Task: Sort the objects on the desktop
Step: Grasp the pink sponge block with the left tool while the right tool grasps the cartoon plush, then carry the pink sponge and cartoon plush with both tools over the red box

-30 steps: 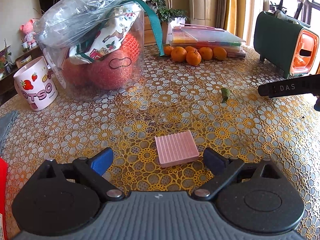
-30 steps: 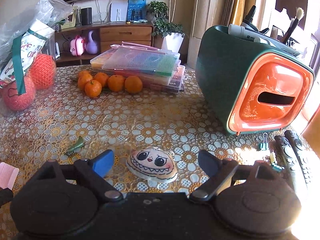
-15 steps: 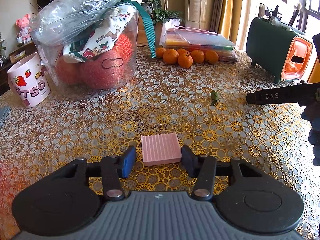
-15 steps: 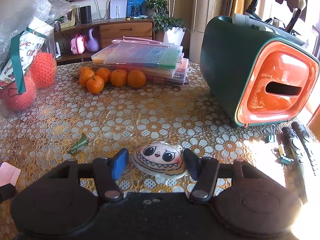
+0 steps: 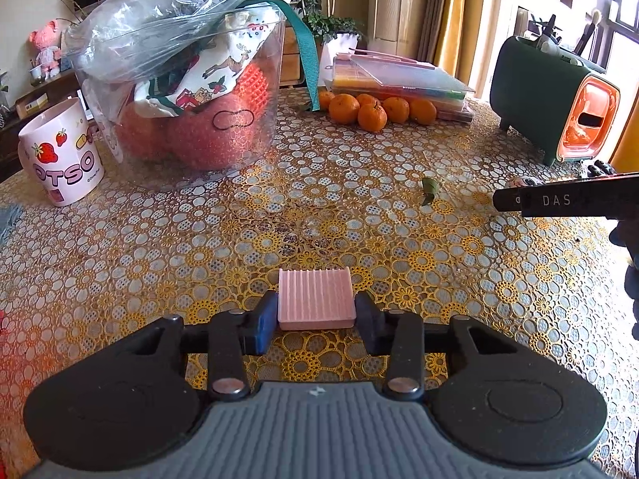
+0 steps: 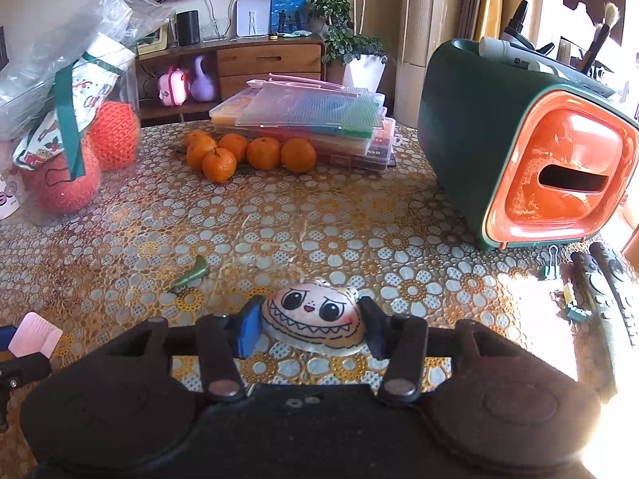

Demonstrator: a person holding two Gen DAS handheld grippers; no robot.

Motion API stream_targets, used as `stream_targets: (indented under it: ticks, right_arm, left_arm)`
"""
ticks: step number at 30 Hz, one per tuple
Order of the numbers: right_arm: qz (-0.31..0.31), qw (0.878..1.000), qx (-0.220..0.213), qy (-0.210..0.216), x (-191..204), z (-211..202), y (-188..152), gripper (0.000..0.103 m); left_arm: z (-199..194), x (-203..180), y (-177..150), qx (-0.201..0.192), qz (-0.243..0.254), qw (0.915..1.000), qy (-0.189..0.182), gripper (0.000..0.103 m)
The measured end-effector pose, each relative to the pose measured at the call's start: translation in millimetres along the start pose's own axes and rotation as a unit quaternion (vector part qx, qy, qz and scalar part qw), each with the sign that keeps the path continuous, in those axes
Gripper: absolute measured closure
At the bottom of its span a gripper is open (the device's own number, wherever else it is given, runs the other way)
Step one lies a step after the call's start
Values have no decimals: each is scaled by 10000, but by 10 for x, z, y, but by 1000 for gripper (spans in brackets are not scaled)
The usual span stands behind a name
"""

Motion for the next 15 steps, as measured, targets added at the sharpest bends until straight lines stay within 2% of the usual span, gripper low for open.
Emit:
stream_targets:
  ticks: [15]
  right_arm:
    - [-416,9969,92,666,594,-628,-268,54]
  left_arm:
    - [-553,165,-76,-141,-85,9998,-75,63]
Point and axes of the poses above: each gripper's, at about its wrist camera, not at the fingertips, and z roughly the way its jaws point, x to its left, y to its top, the point moved 3 cm from there along z, roughly the way its jaws point, and after that the axes turned 4 degrees about -x, right-handed, at the moved point
